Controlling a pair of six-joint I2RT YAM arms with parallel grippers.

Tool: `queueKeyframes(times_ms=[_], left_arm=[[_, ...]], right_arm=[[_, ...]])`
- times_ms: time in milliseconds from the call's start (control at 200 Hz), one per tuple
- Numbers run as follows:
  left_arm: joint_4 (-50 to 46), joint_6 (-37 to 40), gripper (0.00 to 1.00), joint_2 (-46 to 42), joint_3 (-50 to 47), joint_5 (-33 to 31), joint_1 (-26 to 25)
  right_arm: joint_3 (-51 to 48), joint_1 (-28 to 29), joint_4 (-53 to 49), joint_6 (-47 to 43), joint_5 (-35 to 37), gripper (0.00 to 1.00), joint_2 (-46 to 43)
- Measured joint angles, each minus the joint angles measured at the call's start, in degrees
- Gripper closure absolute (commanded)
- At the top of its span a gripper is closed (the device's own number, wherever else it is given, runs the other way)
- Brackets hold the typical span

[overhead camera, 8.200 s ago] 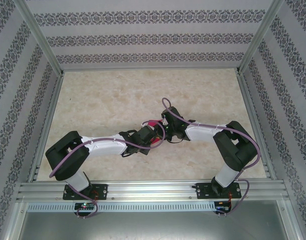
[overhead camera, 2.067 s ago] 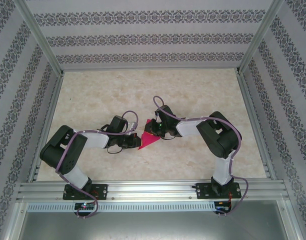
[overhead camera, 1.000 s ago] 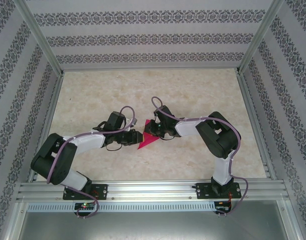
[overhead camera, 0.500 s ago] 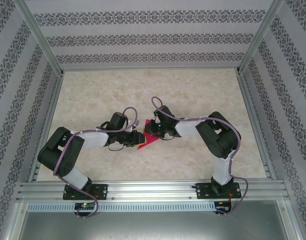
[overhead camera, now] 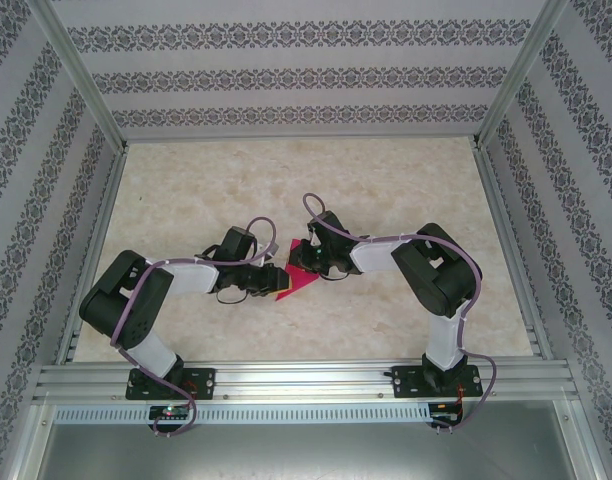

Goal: Fold a paper plane with a square sheet of paper (pick it up from the middle)
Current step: Fourth fold the wing at the center of the table.

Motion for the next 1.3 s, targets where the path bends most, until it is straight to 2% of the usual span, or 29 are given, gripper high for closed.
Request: queueKeyframes(times_ms=[530, 869, 1039, 1149, 1304], left_arm=[[-0.7, 3.7, 0.74, -0.5, -2.6, -1.0, 0.0], [-7.3, 2.9, 0.75, -9.8, -7.6, -4.6, 0.0], [-10.4, 1.0, 0.74, -16.9, -5.2, -5.7, 0.0], [-9.2, -0.3, 0.72, -15.5, -1.4, -5.3, 0.0], [-4.4, -2.5, 0.71, -7.7, 1.4, -3.3, 0.0]], right_arm=[[0.0, 0.0, 0.0, 0.0, 0.0, 0.84, 0.0], [0.0, 0.0, 0.0, 0.0, 0.0, 0.84, 0.0], [0.0, 0.0, 0.0, 0.0, 0.0, 0.84, 0.1], [0.0, 0.0, 0.0, 0.0, 0.0, 0.84, 0.1], [0.1, 0.0, 0.0, 0.0, 0.0, 0.84, 0.1]])
